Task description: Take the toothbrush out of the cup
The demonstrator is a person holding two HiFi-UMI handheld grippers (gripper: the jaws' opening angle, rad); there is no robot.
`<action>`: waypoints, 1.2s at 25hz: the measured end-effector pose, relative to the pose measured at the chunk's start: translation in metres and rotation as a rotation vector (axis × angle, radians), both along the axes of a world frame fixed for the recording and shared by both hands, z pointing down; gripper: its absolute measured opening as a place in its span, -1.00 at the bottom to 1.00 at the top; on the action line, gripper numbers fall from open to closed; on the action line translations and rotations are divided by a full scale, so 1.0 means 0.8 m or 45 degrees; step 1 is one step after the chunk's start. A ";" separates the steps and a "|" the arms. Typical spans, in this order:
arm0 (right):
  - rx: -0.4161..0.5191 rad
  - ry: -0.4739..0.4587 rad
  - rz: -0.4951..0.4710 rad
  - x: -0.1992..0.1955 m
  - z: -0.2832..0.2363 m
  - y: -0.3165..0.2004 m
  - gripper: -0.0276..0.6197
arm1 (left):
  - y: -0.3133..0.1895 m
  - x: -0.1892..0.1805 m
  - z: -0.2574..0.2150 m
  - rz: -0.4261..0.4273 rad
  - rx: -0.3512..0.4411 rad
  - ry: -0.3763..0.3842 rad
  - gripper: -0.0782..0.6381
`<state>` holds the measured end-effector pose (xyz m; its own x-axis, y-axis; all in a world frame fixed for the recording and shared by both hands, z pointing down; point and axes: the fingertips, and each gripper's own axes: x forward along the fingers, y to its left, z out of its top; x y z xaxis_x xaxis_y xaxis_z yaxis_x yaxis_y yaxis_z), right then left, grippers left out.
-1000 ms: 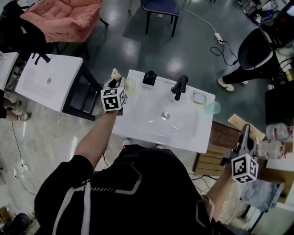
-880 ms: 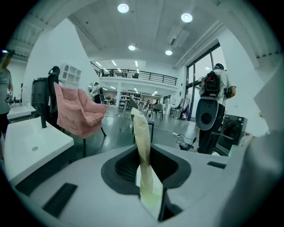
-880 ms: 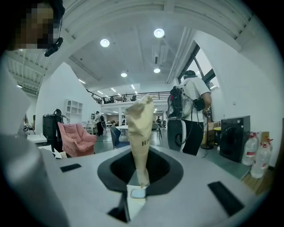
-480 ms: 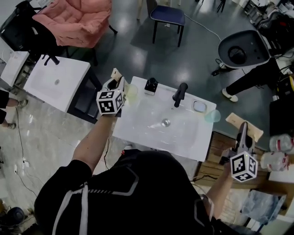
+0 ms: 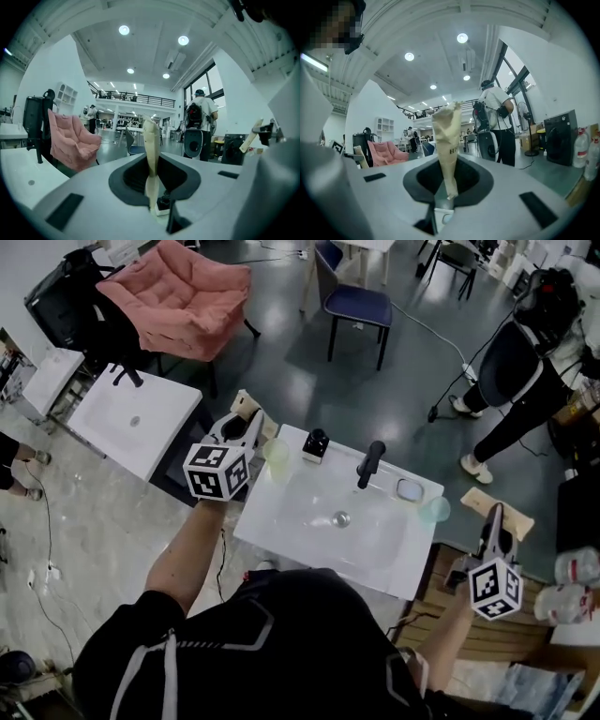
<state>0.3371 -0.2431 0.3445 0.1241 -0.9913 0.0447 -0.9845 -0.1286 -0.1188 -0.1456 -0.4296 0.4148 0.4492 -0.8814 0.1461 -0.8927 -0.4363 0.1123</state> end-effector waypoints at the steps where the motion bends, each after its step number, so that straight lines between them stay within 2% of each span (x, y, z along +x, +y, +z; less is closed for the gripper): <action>1: 0.005 -0.005 -0.009 -0.001 0.000 -0.003 -0.79 | 0.006 0.003 -0.010 0.012 0.009 0.002 -0.64; 11: 0.013 0.013 -0.103 -0.020 -0.010 -0.018 -0.79 | 0.054 0.021 -0.083 0.028 0.110 0.003 -0.65; 19: -0.016 0.080 -0.133 -0.038 -0.020 -0.013 -0.80 | 0.079 0.016 -0.094 -0.014 0.160 0.019 -0.66; 30: -0.004 0.153 -0.174 -0.060 -0.039 0.003 -0.81 | 0.100 0.024 -0.103 -0.002 0.218 -0.001 -0.66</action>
